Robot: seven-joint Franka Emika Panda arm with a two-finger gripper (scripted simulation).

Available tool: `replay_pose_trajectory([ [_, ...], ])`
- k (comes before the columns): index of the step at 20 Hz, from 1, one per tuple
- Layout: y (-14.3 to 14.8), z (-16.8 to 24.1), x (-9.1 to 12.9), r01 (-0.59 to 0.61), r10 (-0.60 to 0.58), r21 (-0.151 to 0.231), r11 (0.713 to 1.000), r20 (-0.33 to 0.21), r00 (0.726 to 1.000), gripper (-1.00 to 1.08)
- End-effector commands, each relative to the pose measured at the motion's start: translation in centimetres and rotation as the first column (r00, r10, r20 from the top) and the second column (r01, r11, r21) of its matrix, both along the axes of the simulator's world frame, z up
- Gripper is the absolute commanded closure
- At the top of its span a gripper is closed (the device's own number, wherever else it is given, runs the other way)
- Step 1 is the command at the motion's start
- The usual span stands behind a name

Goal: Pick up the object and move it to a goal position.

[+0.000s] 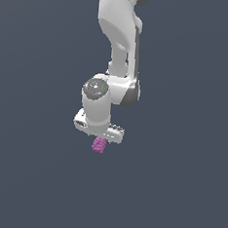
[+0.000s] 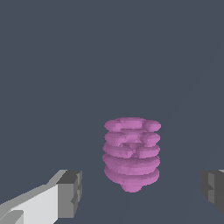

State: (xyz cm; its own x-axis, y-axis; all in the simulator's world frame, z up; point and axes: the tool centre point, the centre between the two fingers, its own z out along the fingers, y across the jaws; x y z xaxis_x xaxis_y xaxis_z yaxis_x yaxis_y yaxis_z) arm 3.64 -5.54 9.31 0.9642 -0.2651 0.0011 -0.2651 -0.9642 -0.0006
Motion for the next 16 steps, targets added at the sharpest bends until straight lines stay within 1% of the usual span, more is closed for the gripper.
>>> replay_pose_trajectory([
  [1, -0.1, -0.2, 0.0, 0.005, -0.005, 0.0, 1.0, -0.001, 1.0, -0.92],
  [6, 0.0, -0.8, 0.0, 0.002, -0.002, 0.0, 1.0, -0.001, 1.0, -0.92],
  [13, -0.1, -4.3, -0.1, 0.005, -0.005, 0.0, 1.0, -0.001, 1.0, -0.92],
  [16, -0.1, -5.1, -0.1, 0.005, -0.005, 0.0, 1.0, -0.001, 1.0, -0.92],
])
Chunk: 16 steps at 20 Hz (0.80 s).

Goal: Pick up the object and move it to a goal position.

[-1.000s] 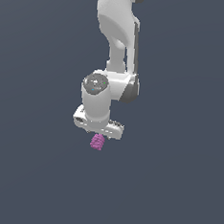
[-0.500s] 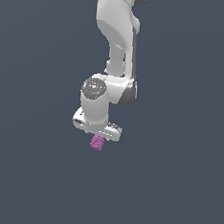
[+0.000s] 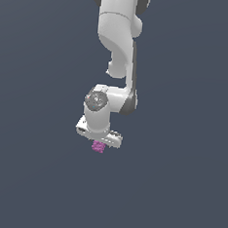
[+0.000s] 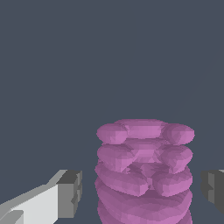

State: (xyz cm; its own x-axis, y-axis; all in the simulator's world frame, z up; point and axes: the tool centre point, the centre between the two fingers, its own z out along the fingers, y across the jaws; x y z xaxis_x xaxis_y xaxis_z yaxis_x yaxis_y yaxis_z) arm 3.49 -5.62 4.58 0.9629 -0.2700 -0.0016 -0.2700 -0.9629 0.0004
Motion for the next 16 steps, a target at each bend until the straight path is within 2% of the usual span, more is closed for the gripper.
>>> replay_pose_trajectory([
  [1, 0.0, -0.49, 0.1, 0.0, 0.0, 0.0, 1.0, 0.002, 1.0, -0.92],
  [3, 0.0, -0.51, 0.16, 0.0, 0.0, 0.0, 1.0, 0.002, 1.0, -0.92],
  [4, 0.0, -0.51, 0.16, 0.0, 0.0, 0.0, 1.0, 0.002, 1.0, 1.08],
  [16, 0.08, -0.32, 0.19, 0.0, 0.0, 0.0, 1.0, 0.002, 1.0, 1.08],
])
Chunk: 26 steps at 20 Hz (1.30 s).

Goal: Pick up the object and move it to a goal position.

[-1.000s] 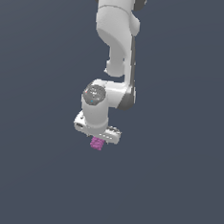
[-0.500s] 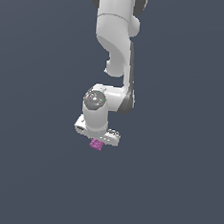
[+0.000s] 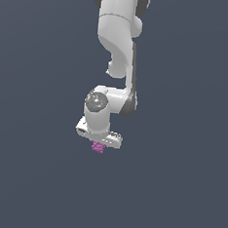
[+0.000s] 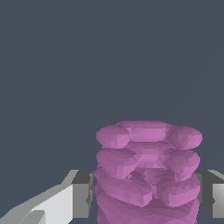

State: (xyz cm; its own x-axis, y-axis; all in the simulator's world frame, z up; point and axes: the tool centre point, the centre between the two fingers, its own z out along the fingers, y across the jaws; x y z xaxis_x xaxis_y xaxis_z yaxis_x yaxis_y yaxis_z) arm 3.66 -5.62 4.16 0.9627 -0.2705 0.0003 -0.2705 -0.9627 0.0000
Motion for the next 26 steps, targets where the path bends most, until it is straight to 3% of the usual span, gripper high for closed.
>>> replay_pose_trajectory([
  [1, 0.2, 0.3, 0.0, 0.0, 0.0, 0.0, 1.0, 0.0, 1.0, 1.08],
  [9, 3.3, 4.1, 0.5, 0.0, 0.0, 0.0, 1.0, 0.0, 1.0, 1.08],
  [26, 15.2, 19.4, 2.6, 0.0, 0.0, -0.001, 1.0, 0.0, 1.0, 1.08],
])
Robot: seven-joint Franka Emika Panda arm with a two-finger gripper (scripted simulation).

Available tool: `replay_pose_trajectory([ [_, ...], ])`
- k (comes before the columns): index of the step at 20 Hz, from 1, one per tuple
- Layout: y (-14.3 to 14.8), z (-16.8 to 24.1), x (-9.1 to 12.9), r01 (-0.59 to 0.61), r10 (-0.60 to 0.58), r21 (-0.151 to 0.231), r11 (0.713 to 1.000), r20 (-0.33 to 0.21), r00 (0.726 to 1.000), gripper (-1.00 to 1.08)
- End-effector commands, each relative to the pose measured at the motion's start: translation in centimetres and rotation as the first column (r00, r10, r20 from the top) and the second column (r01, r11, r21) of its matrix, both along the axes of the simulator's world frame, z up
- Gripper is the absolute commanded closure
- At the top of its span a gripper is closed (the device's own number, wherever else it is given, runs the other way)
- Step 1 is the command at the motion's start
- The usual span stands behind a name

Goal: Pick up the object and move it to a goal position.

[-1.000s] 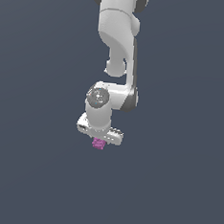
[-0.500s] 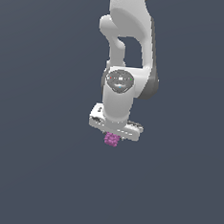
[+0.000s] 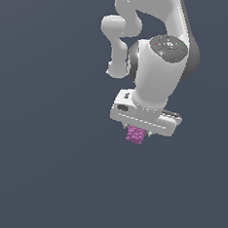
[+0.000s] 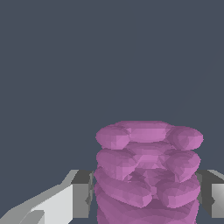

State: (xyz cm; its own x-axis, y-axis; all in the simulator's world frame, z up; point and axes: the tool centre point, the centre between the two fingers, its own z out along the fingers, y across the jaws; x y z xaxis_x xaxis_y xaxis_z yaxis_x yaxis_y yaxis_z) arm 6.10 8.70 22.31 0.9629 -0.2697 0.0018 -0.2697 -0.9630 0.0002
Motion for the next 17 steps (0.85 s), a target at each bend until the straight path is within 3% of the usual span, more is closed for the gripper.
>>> replay_pose_trajectory([
  [1, 1.5, 1.9, 0.3, 0.001, -0.001, -0.001, 1.0, -0.001, 1.0, 1.08],
  [9, 4.1, 5.2, 1.0, 0.001, -0.001, 0.0, 1.0, -0.002, 1.0, 1.08],
  [17, 4.6, 5.7, 1.2, 0.001, -0.001, 0.001, 1.0, -0.002, 1.0, 1.08],
])
